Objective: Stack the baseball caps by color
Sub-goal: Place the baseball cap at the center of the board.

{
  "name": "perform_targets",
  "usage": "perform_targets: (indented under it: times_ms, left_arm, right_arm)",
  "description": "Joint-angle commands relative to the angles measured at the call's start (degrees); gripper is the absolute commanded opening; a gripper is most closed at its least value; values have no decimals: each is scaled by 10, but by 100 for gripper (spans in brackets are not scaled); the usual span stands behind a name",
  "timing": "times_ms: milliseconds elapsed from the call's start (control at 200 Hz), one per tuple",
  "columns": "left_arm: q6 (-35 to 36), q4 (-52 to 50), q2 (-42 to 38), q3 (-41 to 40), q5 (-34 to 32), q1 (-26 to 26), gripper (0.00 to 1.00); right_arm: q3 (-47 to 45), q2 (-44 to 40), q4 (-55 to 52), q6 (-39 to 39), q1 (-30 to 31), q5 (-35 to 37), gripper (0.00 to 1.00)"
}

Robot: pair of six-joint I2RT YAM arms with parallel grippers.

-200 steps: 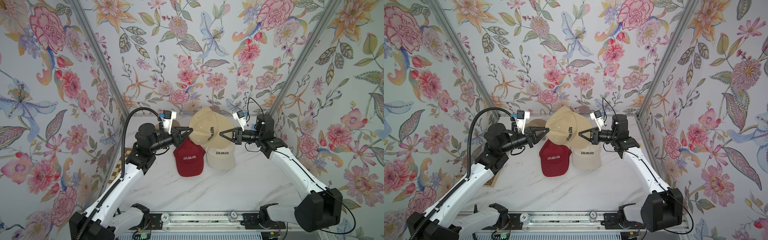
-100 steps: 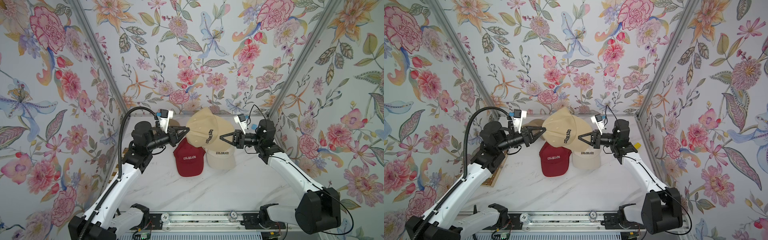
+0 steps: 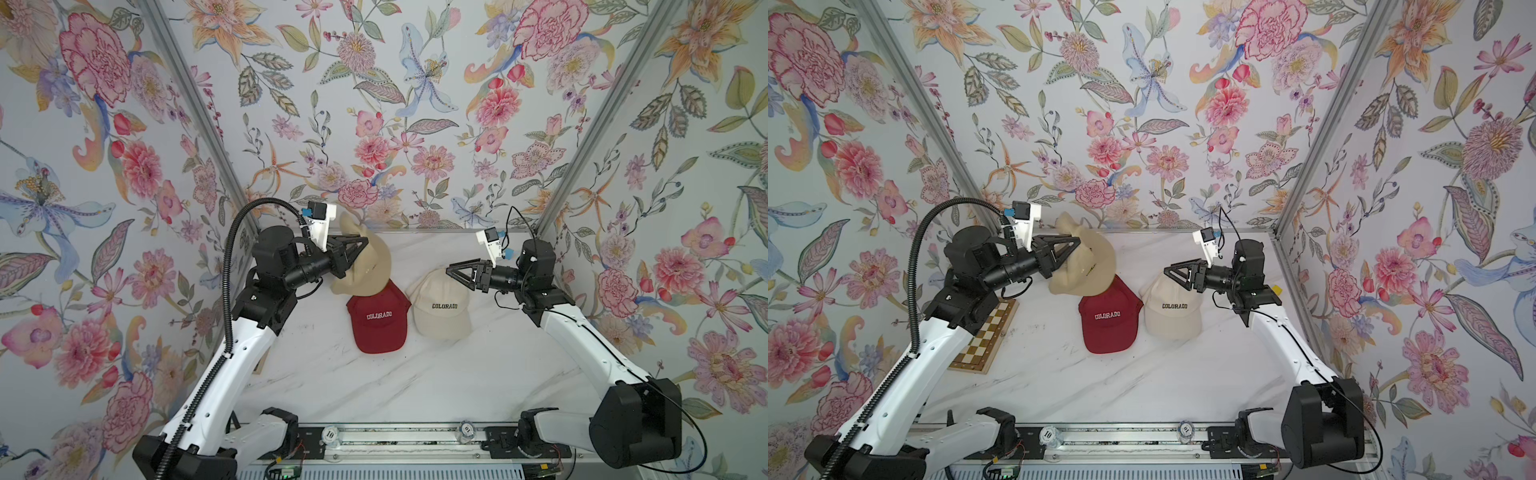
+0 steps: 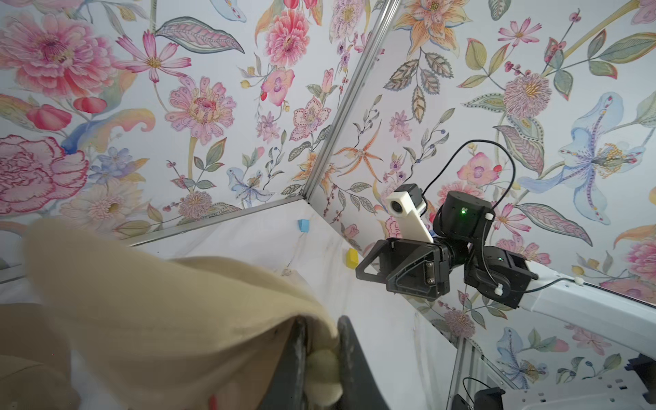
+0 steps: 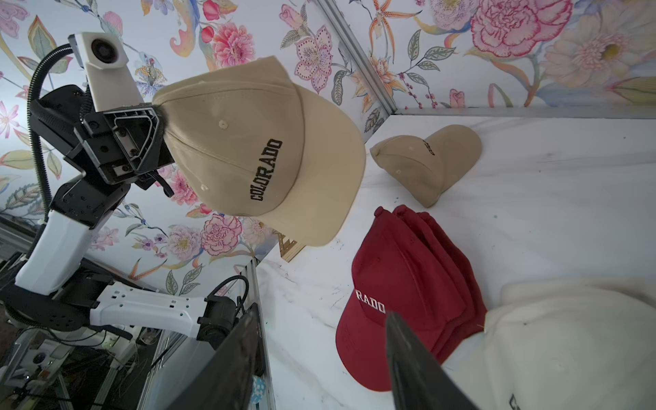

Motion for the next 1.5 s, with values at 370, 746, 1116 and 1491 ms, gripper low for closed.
perform_targets:
  times_ms: [370, 746, 1116, 1491]
  left_arm:
    - [168, -387, 156, 335, -262, -97, 0]
    - [201, -459, 261, 472, -299, -166, 0]
    - [218, -527, 344, 603, -308, -217, 0]
    - [223, -535, 355, 611, -304, -238, 0]
  right_arm:
    - [88, -77, -147, -144, 59, 176, 99]
    - [114, -127, -134, -248, 194, 339, 99]
    - [137, -68, -51, -316, 287, 446, 94]
    - [151, -20, -9, -366, 321, 540, 82]
